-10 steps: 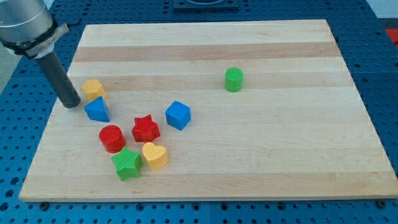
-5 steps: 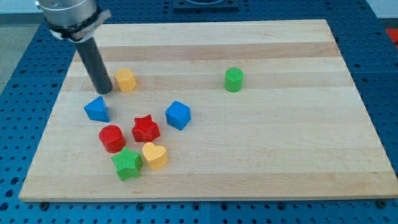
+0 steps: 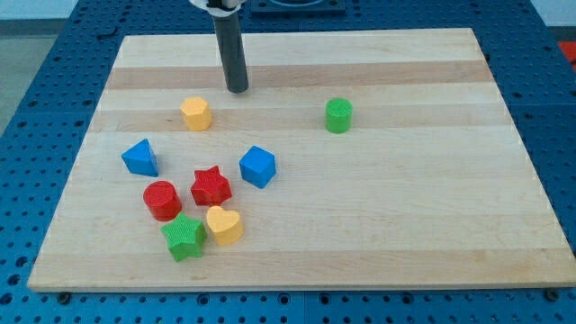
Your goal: Move yellow hexagon towards top center
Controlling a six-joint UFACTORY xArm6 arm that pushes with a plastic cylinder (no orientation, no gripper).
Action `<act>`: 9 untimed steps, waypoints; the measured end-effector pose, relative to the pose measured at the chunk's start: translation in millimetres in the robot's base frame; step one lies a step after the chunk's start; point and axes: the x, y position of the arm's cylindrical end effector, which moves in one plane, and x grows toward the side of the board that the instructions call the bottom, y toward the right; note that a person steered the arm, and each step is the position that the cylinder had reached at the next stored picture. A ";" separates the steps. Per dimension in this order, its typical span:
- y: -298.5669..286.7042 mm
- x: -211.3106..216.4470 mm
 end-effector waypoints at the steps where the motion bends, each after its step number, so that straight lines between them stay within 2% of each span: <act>1: -46.2 0.0; 2: -89.6 20.2; 3: -100.5 57.2; 4: -97.5 75.7; 5: -62.8 79.0; 7: 18.4 55.1; 8: 36.5 51.9; 9: 18.6 53.9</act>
